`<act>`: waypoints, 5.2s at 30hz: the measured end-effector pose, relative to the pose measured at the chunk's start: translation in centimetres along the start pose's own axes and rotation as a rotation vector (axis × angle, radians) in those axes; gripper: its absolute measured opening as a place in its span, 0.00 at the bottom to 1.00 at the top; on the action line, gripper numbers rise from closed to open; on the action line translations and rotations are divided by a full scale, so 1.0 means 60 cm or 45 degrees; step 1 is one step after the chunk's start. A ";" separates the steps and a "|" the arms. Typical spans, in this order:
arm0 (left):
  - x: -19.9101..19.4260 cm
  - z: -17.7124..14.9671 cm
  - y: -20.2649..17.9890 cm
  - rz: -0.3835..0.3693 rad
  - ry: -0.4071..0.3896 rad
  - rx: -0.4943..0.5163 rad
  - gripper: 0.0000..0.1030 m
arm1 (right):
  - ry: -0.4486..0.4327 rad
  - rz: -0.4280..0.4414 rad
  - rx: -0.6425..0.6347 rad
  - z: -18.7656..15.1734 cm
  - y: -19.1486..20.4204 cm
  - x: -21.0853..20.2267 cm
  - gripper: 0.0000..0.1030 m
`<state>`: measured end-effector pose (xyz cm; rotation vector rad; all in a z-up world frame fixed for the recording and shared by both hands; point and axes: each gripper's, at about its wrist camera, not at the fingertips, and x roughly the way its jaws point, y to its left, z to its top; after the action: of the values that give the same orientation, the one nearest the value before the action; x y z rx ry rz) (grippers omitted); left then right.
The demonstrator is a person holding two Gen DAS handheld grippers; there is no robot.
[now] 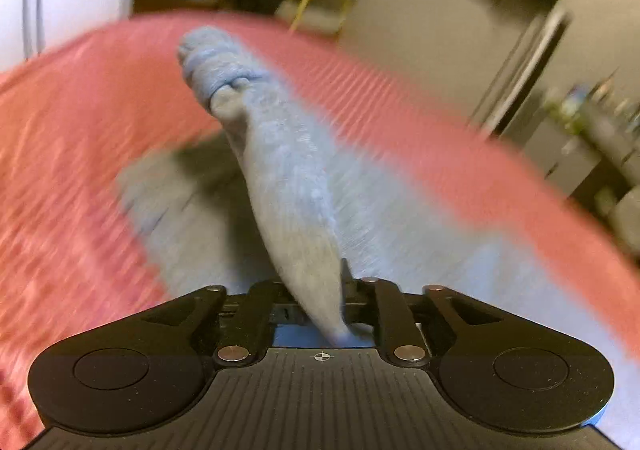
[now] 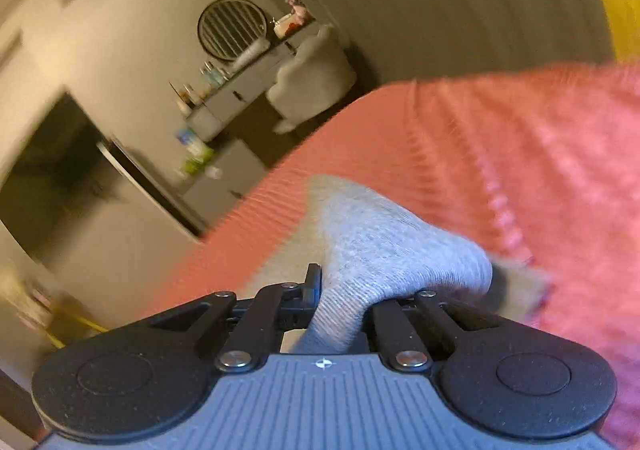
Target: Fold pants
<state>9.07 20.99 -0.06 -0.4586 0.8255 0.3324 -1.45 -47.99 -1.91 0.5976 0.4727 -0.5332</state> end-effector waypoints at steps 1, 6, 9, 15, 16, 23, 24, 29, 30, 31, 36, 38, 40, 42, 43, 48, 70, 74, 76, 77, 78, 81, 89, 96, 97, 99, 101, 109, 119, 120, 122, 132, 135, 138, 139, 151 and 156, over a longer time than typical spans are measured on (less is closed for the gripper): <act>0.015 -0.010 0.014 0.058 0.067 -0.020 0.25 | 0.061 -0.092 -0.039 -0.009 -0.002 0.015 0.13; -0.013 -0.019 0.045 0.041 -0.007 -0.110 0.49 | 0.148 -0.042 0.319 -0.004 -0.069 0.024 0.26; -0.014 -0.005 0.048 0.063 -0.032 -0.106 0.48 | 0.118 -0.049 0.372 0.007 -0.082 0.019 0.33; -0.019 -0.006 0.041 0.157 -0.061 -0.077 0.16 | 0.007 -0.072 0.158 0.023 -0.051 -0.007 0.05; -0.024 -0.007 0.041 0.189 -0.064 -0.084 0.23 | -0.005 -0.127 0.113 0.024 -0.048 -0.009 0.05; -0.091 0.008 0.034 0.416 -0.258 0.002 0.50 | -0.075 -0.470 -0.061 0.020 -0.021 -0.032 0.23; -0.105 0.010 0.020 0.388 -0.286 0.086 0.59 | -0.125 -0.459 -0.138 0.018 -0.001 -0.043 0.24; -0.130 -0.028 -0.080 0.099 -0.337 0.400 0.89 | -0.182 -0.099 -0.431 -0.015 0.127 -0.062 0.47; -0.122 -0.044 -0.106 0.032 -0.328 0.443 0.91 | -0.140 0.017 -0.496 -0.032 0.159 -0.055 0.55; -0.110 -0.060 -0.126 -0.008 -0.312 0.466 0.91 | -0.096 0.120 -0.567 -0.054 0.192 -0.048 0.57; -0.008 -0.135 -0.217 -0.134 -0.095 0.449 0.89 | 0.109 0.337 -0.978 -0.171 0.315 0.008 0.64; 0.035 -0.157 -0.236 -0.098 -0.004 0.501 0.88 | 0.194 0.314 -1.104 -0.200 0.319 0.030 0.64; 0.050 -0.167 -0.242 -0.054 -0.052 0.607 0.95 | 0.162 0.335 -1.141 -0.205 0.299 0.037 0.67; 0.051 -0.159 -0.236 -0.021 -0.089 0.618 0.94 | 0.148 0.270 -1.087 -0.189 0.281 0.050 0.84; 0.054 -0.156 -0.231 -0.011 -0.082 0.565 0.94 | 0.145 0.223 -1.032 -0.176 0.271 0.056 0.87; 0.061 -0.135 -0.181 0.044 -0.071 0.252 0.94 | 0.163 0.039 -0.665 -0.114 0.203 0.086 0.88; 0.046 -0.148 -0.186 0.061 -0.066 0.290 0.94 | 0.137 -0.074 0.574 -0.002 -0.184 -0.016 0.38; 0.041 -0.150 -0.186 0.058 -0.061 0.284 0.94 | 0.143 -0.061 0.527 0.020 -0.159 -0.012 0.16; 0.040 -0.150 -0.186 0.060 -0.061 0.279 0.94 | 0.089 0.019 0.443 0.027 -0.136 -0.026 0.16; 0.041 -0.150 -0.186 0.063 -0.061 0.279 0.94 | 0.082 0.059 0.414 0.028 -0.129 -0.028 0.16; 0.041 -0.150 -0.187 0.065 -0.061 0.282 0.94 | 0.078 0.096 0.387 0.028 -0.122 -0.032 0.16; 0.042 -0.152 -0.189 0.071 -0.063 0.293 0.94 | 0.063 0.156 0.330 0.027 -0.109 -0.040 0.20; 0.039 -0.151 -0.186 0.053 -0.053 0.282 0.94 | 0.203 0.083 0.453 0.006 -0.143 0.006 0.34; 0.025 -0.156 -0.186 0.026 -0.042 0.263 0.94 | 0.131 0.060 0.365 0.014 -0.119 0.000 0.15; 0.018 -0.158 -0.185 0.015 -0.038 0.247 0.93 | 0.131 0.048 0.341 0.017 -0.112 -0.002 0.14; 0.006 -0.163 -0.183 -0.025 -0.035 0.222 0.94 | 0.115 0.075 0.300 0.025 -0.097 -0.012 0.13; 0.001 -0.167 -0.183 -0.064 -0.018 0.216 0.93 | 0.085 0.123 0.255 0.033 -0.083 -0.026 0.13; 0.002 -0.172 -0.192 -0.062 -0.008 0.265 0.93 | 0.007 0.176 -0.289 0.050 0.120 -0.075 0.12; -0.004 -0.170 -0.186 -0.108 -0.009 0.246 0.93 | 0.407 0.735 -1.031 -0.210 0.378 -0.132 0.21; -0.004 -0.170 -0.186 -0.111 -0.008 0.247 0.93 | 0.495 0.734 -1.021 -0.227 0.380 -0.124 0.30; -0.004 -0.170 -0.186 -0.129 -0.003 0.251 0.93 | 0.598 0.799 -0.869 -0.234 0.366 -0.119 0.32; -0.028 -0.181 -0.229 -0.377 0.036 0.415 0.88 | 0.584 0.321 -0.245 -0.148 0.188 -0.077 0.35; -0.040 -0.186 -0.268 -0.554 0.129 0.406 0.88 | 0.428 0.326 -0.207 -0.143 0.181 -0.105 0.35; -0.032 -0.194 -0.316 -0.687 0.246 0.422 0.83 | 0.391 0.433 -0.177 -0.145 0.174 -0.117 0.46; -0.023 -0.197 -0.336 -0.724 0.295 0.430 0.80 | 0.413 0.444 -0.176 -0.148 0.172 -0.116 0.50; 0.097 -0.224 -0.436 -0.801 0.705 0.227 0.47 | 0.530 0.518 0.093 -0.152 0.121 -0.061 0.55; 0.105 -0.231 -0.439 -0.789 0.731 0.177 0.18 | 0.533 0.581 0.170 -0.146 0.119 -0.044 0.64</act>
<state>16.34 -7.88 -6.22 -0.6644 1.1989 -0.4514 -1.51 -36.55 -4.00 0.9223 0.6742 0.0013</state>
